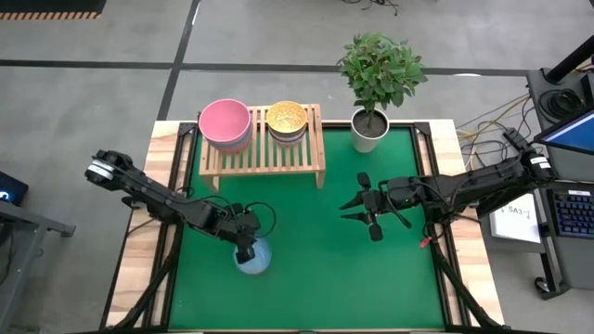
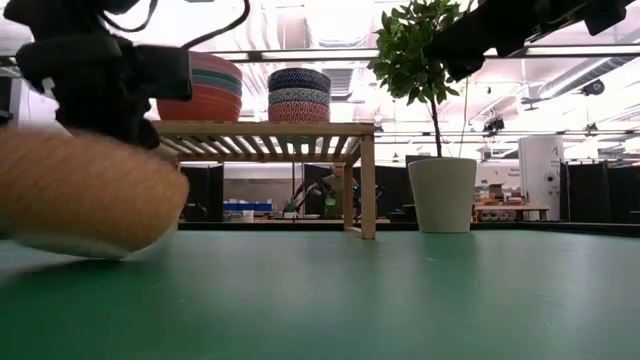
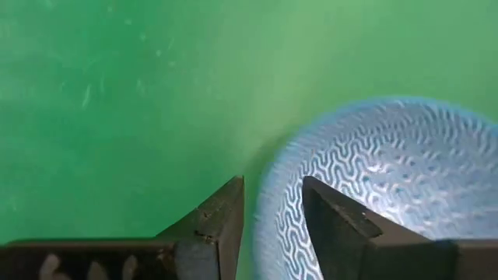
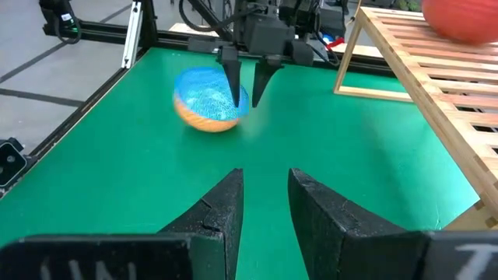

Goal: Place and stack bowls onto a shelf
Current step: Stack the blue and orange patterned bowl in the yellow and blue patterned bowl on the shelf

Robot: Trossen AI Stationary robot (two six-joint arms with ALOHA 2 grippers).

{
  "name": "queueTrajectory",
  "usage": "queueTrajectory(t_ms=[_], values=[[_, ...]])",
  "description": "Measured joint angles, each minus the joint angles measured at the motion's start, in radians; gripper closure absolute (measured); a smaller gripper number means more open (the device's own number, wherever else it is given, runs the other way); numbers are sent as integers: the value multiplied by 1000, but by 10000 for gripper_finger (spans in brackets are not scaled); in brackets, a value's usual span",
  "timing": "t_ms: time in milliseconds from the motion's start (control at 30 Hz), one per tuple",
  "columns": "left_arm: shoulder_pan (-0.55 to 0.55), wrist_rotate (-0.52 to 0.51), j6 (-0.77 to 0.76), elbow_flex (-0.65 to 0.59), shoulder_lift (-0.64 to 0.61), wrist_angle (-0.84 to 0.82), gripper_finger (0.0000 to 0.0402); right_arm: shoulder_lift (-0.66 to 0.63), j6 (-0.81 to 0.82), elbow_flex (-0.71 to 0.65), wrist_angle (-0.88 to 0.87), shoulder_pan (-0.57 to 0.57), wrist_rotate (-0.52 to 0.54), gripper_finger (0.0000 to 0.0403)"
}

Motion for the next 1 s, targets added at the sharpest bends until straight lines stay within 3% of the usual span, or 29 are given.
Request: queueTrajectory(t_ms=[300,467,600,733,1000], values=[[0,-5,27,25,-1,-35,238,1,1,0,-1,0,0,310],[-2,25,28,19,19,-39,234,1,0,-4,-1,0,0,310],[-8,25,49,23,39,-38,276,1,1,-12,-1,0,1,310],[-9,45,67,35,43,-38,378,1,3,-16,-1,0,1,310],[-13,52,64,136,21,-58,396,1,-10,-17,-8,0,1,310]])
